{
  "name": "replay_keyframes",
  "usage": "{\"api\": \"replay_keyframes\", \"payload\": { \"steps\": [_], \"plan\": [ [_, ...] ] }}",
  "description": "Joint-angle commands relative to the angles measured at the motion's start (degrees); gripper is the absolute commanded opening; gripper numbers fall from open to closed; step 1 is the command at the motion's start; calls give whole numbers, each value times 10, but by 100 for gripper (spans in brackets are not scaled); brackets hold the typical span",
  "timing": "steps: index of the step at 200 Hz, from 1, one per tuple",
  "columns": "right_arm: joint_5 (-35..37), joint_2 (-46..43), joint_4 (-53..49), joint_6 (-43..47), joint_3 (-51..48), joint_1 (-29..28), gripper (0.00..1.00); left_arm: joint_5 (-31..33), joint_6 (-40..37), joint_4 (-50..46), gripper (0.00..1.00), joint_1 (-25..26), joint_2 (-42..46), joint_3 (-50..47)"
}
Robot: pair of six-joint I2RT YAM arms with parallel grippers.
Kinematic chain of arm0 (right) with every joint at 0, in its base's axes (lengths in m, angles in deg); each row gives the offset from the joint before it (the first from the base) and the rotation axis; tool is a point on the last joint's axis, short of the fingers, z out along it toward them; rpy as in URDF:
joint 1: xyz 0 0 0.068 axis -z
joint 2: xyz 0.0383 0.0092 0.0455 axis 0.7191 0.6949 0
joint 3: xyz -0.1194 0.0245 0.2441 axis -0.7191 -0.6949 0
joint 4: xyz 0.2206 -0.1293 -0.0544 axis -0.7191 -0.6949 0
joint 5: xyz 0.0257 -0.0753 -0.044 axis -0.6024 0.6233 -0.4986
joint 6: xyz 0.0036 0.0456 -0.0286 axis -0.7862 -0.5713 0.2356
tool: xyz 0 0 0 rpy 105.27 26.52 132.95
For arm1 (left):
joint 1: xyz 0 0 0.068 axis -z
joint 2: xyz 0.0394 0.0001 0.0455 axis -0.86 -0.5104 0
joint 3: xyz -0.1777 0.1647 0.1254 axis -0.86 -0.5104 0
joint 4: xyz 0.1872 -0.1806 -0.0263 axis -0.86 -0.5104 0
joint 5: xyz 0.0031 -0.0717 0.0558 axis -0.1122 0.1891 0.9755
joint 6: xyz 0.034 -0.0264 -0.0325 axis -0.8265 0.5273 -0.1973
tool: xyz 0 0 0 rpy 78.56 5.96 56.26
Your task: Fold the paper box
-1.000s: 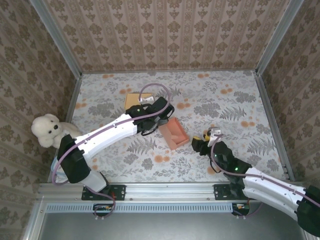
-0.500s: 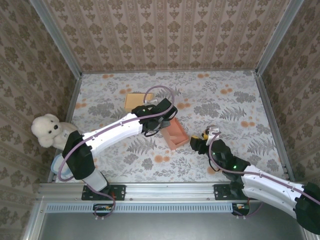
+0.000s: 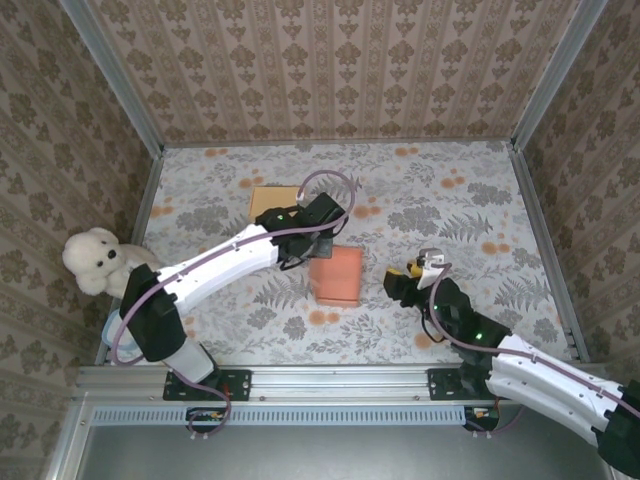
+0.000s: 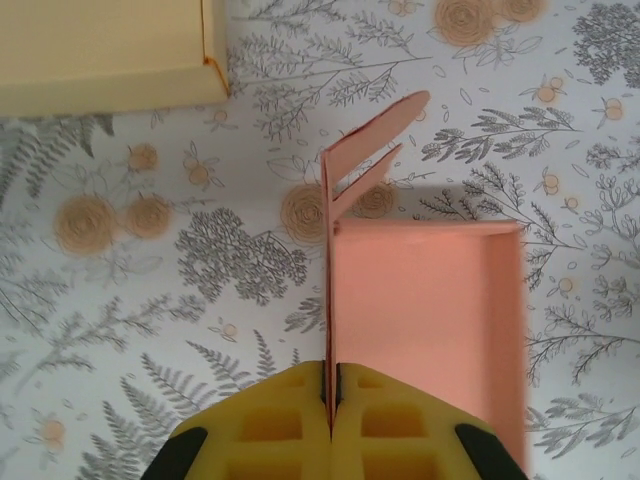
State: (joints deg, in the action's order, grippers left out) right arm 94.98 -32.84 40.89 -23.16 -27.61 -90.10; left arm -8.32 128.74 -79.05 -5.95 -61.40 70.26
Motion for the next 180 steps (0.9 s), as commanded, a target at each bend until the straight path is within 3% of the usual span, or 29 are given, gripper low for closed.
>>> {"api": "replay_keyframes", "payload": {
  "steps": [1, 27, 54, 72, 96, 130, 156, 180],
  "plan": [
    [19, -18, -50, 27, 43, 2, 63, -32, -183, 30, 0, -5, 59, -3],
    [47, -23, -67, 88, 82, 5, 69, -58, -325, 83, 0, -5, 117, -32],
    [68, -8, -11, 214, 101, 17, 73, -140, -371, 88, 0, -32, 149, -14],
    [32, 21, 42, 315, 115, 35, 75, -138, -432, 105, 0, -38, 171, -22],
    [-88, 97, 63, 404, 172, 101, 75, -112, -579, 190, 0, -37, 210, -93],
    [-360, 229, -10, 448, 286, 229, 67, -210, -797, 312, 0, -46, 250, -198],
    [-498, 279, 74, 460, 282, 269, 64, -286, -859, 272, 0, -73, 243, -179],
    [-590, 326, 44, 541, 303, 270, 61, -301, -883, 235, 0, -91, 225, -162]
  ]
}}
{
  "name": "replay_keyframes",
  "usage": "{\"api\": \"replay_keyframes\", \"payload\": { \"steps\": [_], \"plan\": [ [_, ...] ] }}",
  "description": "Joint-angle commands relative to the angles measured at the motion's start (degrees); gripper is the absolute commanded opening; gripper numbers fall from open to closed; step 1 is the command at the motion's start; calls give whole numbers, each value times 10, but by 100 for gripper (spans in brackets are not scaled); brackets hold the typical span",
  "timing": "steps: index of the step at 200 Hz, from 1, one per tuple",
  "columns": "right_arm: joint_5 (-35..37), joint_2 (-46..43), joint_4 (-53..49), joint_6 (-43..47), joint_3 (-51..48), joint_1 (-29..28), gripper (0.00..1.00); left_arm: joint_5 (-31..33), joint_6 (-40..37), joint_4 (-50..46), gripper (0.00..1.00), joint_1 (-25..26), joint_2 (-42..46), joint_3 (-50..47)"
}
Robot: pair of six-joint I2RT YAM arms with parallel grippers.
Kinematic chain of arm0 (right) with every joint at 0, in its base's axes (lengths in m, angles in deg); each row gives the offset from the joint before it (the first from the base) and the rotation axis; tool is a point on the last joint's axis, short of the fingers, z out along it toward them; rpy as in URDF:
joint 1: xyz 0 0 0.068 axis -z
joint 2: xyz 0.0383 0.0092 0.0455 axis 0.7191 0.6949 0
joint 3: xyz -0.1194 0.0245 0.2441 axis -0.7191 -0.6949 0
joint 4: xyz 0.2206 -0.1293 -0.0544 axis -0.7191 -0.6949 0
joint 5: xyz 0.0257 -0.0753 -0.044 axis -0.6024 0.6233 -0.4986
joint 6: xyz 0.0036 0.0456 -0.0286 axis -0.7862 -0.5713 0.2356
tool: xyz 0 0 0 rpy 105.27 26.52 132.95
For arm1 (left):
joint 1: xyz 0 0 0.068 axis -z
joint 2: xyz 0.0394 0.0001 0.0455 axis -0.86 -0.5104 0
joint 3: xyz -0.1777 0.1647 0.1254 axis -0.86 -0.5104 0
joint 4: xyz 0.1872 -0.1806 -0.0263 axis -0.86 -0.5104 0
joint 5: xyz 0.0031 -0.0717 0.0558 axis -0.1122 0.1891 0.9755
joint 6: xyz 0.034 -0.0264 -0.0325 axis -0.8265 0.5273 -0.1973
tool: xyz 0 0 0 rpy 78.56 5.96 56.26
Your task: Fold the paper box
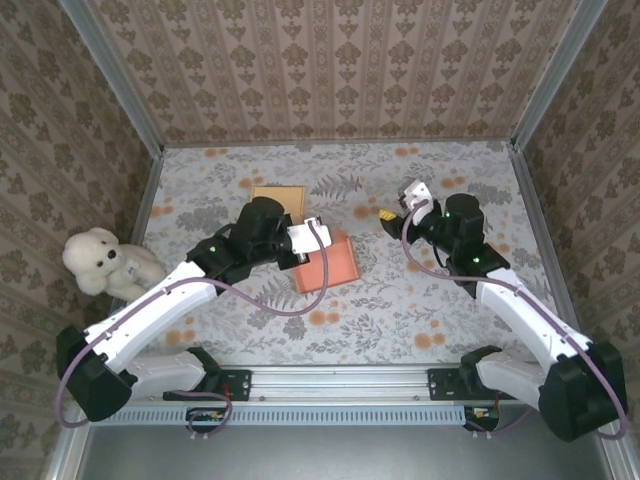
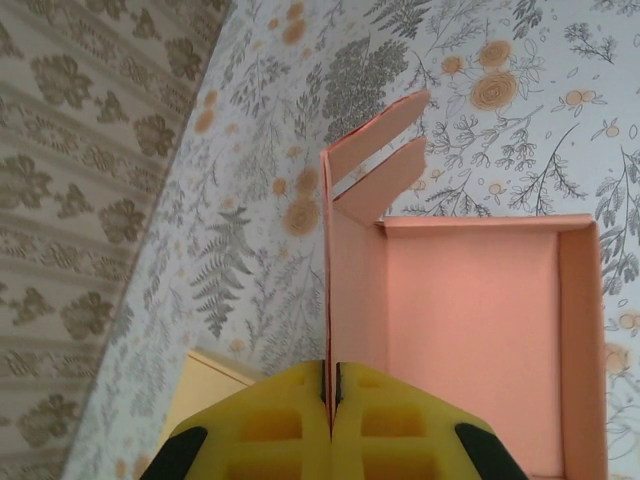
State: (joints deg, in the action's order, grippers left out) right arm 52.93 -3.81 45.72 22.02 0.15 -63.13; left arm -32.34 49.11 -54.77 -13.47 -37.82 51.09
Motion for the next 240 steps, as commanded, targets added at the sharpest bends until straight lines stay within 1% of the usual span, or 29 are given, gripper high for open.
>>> {"api": "replay_keyframes", "payload": {
  "steps": [1, 8, 28, 37, 55, 86, 111, 139, 161, 175, 209, 232, 240],
  "plan": [
    [-173, 39, -7, 93, 26, 0, 61, -62, -88, -8, 0, -16, -12, 29],
    [-192, 53, -28, 119, 34, 0, 58, -63, -97, -12, 0, -19, -13, 26],
    [-237, 84, -78, 205, 44, 3, 58, -63, -110, 0, 0, -24, -12, 10],
    [-260, 94, -76, 230, 38, 4, 59, -63, -116, 1, 0, -25, -13, 7],
    [-286, 105, -64, 252, 29, 4, 58, -63, -115, -8, 0, -24, -13, 8],
    [-280, 118, -68, 254, 34, 4, 59, -49, -124, -7, 0, -16, -3, -8],
    [-294, 122, -106, 268, 54, 2, 58, -32, -131, -11, 0, -4, -5, -12],
    [-280, 130, -163, 300, 82, -1, 56, -32, -129, -10, 0, 3, -3, -11],
    [-270, 138, -166, 305, 90, -8, 54, -27, -132, -11, 0, 16, 1, -12],
    [-264, 143, -166, 307, 94, -20, 52, -19, -134, -12, 0, 25, 2, -14],
    [-265, 154, -187, 327, 105, -55, 52, -6, -137, -9, 0, 36, 2, -16],
    [-275, 155, -192, 330, 110, -68, 51, 1, -138, -7, 0, 41, 2, -14],
    [-277, 172, -192, 330, 111, -71, 51, 4, -138, -7, 0, 42, 1, -16]
  ]
}}
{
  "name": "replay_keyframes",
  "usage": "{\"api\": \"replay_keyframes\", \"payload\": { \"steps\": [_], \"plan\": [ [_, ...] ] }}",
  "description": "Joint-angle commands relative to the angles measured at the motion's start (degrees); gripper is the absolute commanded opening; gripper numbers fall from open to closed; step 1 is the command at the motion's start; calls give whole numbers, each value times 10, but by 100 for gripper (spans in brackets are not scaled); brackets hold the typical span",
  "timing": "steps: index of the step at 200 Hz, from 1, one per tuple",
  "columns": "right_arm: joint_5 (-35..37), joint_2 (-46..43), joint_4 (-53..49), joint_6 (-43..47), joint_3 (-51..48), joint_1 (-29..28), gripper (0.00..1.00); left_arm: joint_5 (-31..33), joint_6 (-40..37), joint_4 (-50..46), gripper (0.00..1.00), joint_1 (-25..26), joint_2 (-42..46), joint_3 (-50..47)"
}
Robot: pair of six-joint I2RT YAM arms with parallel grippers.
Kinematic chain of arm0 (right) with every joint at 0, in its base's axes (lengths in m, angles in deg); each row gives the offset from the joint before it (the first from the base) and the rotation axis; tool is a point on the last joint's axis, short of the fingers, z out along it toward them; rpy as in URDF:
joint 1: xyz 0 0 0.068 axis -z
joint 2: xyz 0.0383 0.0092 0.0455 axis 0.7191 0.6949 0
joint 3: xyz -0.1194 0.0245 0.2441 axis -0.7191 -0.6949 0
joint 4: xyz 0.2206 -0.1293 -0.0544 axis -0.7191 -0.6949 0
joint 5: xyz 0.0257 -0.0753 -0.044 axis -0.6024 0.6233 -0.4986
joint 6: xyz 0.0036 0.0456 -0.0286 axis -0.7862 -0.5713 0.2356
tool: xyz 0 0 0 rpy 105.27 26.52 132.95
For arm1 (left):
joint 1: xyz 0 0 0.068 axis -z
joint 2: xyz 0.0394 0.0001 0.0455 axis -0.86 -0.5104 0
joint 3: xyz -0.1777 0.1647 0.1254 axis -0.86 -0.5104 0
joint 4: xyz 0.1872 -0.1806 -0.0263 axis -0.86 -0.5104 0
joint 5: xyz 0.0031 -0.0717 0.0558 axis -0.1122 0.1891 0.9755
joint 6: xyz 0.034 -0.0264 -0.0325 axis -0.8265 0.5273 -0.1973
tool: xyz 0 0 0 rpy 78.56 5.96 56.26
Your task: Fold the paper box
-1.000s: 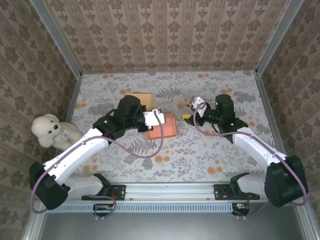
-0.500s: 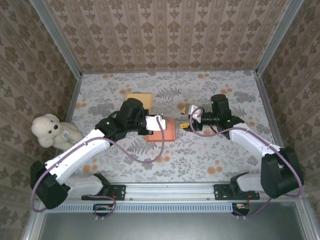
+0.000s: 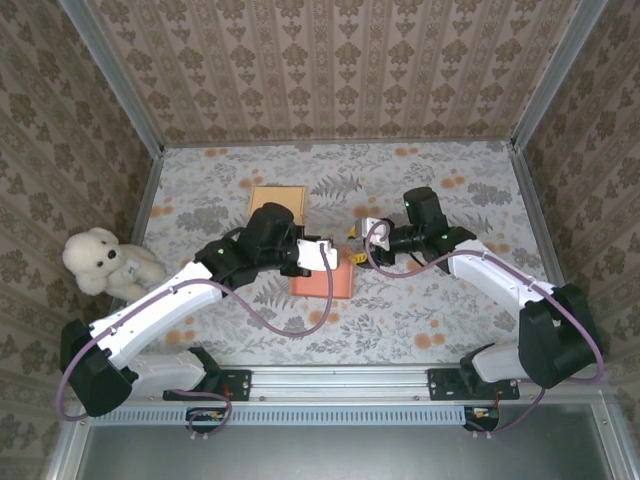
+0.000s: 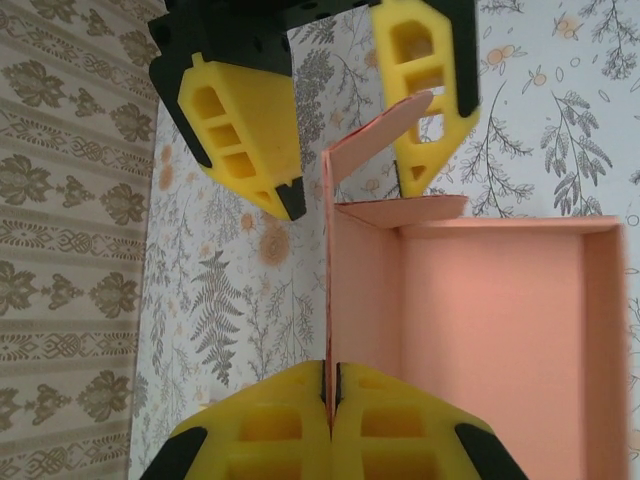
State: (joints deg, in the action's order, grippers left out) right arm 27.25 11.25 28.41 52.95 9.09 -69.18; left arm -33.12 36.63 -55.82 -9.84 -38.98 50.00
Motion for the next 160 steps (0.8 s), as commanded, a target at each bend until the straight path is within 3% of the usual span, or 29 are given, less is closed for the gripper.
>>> {"api": "replay_keyframes", "payload": {
  "steps": [1, 95, 160],
  "plan": [
    [-20, 22, -19, 21, 22, -11, 51, 13, -14, 3, 0, 6, 13, -5],
    [-24, 30, -16, 20, 25, -30, 45, 2, -11, 7, 0, 20, 11, -7],
    [-17, 34, -27, 28, 38, -40, 26, 2, -9, 27, 0, 41, -10, -9]
  ]
}}
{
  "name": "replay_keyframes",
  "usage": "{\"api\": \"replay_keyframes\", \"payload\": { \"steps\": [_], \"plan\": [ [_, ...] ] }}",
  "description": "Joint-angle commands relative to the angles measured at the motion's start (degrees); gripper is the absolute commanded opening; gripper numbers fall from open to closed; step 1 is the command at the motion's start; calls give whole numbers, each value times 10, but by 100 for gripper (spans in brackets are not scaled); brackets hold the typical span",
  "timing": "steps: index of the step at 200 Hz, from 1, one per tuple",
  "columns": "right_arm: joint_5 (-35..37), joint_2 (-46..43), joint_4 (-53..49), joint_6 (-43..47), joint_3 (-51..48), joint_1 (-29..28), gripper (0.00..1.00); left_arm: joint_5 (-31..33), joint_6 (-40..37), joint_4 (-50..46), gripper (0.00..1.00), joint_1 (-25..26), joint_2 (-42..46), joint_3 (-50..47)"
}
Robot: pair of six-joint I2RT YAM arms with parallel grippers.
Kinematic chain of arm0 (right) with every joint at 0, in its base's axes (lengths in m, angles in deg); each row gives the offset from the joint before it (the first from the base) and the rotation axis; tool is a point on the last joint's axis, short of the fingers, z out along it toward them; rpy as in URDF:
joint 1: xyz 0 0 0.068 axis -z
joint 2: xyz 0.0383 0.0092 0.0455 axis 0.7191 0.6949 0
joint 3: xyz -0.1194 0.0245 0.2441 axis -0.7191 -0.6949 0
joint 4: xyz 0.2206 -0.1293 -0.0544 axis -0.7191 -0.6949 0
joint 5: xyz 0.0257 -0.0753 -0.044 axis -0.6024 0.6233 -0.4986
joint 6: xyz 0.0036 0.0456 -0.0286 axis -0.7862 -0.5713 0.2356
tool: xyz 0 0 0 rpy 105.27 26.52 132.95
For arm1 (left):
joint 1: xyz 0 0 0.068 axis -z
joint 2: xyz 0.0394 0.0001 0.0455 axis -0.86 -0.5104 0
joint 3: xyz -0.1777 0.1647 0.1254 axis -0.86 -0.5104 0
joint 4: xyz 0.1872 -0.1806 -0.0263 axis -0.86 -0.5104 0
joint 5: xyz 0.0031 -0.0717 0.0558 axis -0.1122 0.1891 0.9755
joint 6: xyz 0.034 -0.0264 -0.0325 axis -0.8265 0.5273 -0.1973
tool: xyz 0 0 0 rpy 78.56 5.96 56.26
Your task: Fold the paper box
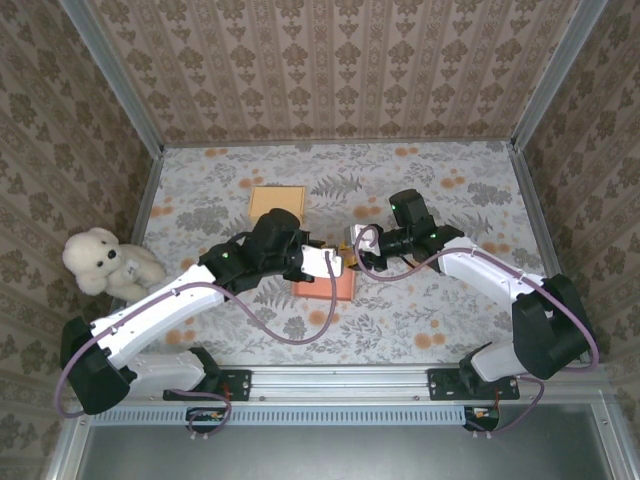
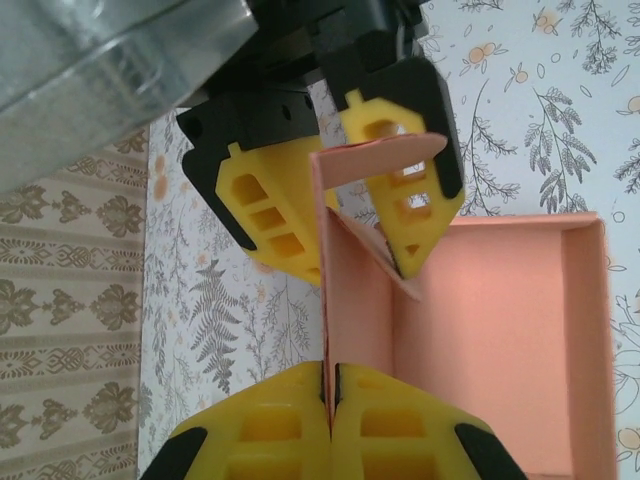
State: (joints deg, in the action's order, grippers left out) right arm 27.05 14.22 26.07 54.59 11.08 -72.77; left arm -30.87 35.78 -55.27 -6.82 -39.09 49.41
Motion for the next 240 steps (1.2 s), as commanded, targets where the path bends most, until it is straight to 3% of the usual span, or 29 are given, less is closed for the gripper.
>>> {"api": "replay_keyframes", "payload": {
  "steps": [1, 81, 127, 152, 175, 190, 224, 240],
  "plan": [
    [-14, 4, -4, 12, 17, -4, 26, -20, 0, 22, 0, 11, -9, -3],
    [7, 11, 13, 13, -4, -1, 13, 1, 19, 43, 0, 10, 8, -5],
    [20, 16, 49, 2, -15, 1, 9, 2, 86, 98, 25, 6, 21, -4],
    [27, 21, 70, -4, -25, 4, 9, 6, 158, 142, 30, 6, 37, -4],
    [30, 23, 98, -11, -40, 10, 9, 58, 308, 196, 36, -7, 75, -16],
    [29, 22, 112, -11, -48, 15, 9, 102, 447, 186, 37, -37, 105, -22],
    [29, 22, 120, -4, -56, 20, 9, 189, 759, 136, 61, -161, 166, -86],
    [26, 22, 125, -4, -58, 20, 9, 154, 886, 60, 70, -226, 158, -89]
  ]
}}
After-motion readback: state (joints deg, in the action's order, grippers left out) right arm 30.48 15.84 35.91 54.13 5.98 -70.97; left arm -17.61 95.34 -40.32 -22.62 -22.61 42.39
